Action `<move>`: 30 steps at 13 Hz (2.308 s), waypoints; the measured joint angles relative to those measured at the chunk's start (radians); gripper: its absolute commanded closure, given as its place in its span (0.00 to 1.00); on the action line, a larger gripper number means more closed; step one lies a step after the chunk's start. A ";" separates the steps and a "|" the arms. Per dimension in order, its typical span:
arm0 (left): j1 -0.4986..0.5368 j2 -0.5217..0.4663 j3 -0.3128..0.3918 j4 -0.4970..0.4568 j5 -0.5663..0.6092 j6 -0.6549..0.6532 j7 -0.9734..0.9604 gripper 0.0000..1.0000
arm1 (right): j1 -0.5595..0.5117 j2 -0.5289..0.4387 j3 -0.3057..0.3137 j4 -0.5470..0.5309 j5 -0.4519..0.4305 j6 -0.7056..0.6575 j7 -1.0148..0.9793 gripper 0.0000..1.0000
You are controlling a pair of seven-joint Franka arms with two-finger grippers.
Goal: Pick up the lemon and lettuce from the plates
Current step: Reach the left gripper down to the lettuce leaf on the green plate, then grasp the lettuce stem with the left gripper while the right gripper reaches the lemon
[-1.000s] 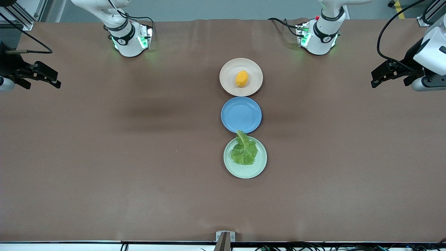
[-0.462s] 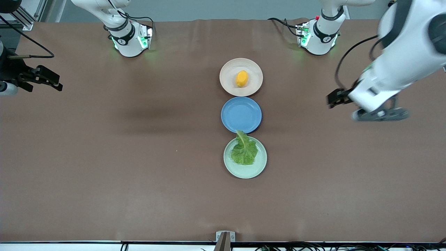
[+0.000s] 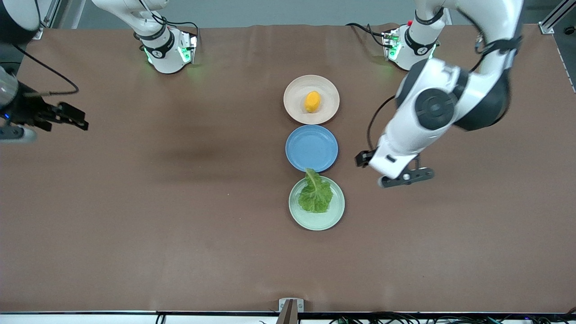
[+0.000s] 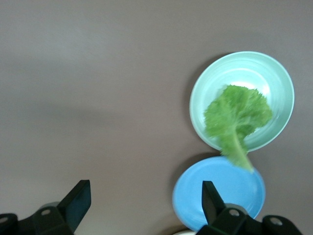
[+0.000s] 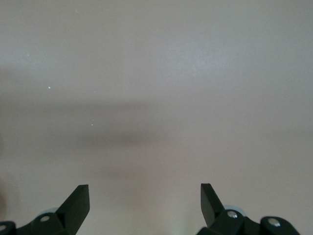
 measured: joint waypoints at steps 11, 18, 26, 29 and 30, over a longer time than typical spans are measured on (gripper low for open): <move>-0.163 0.331 0.000 0.087 0.000 0.327 -0.337 0.16 | 0.632 0.055 0.025 -0.146 0.068 0.239 0.960 0.00; -0.168 0.405 0.001 0.103 0.001 0.373 -0.294 0.39 | 1.006 0.305 0.024 -0.220 0.071 0.687 1.432 0.00; -0.170 0.432 0.001 0.107 0.001 0.374 -0.287 0.83 | 1.106 0.547 0.017 -0.077 0.070 0.732 1.538 0.00; -0.170 0.433 0.003 0.110 0.001 0.375 -0.287 0.99 | 1.149 0.556 0.016 -0.073 0.070 0.729 1.574 0.00; -0.169 0.433 0.004 0.113 0.001 0.376 -0.287 1.00 | 1.163 0.559 0.016 -0.073 0.067 0.729 1.587 0.00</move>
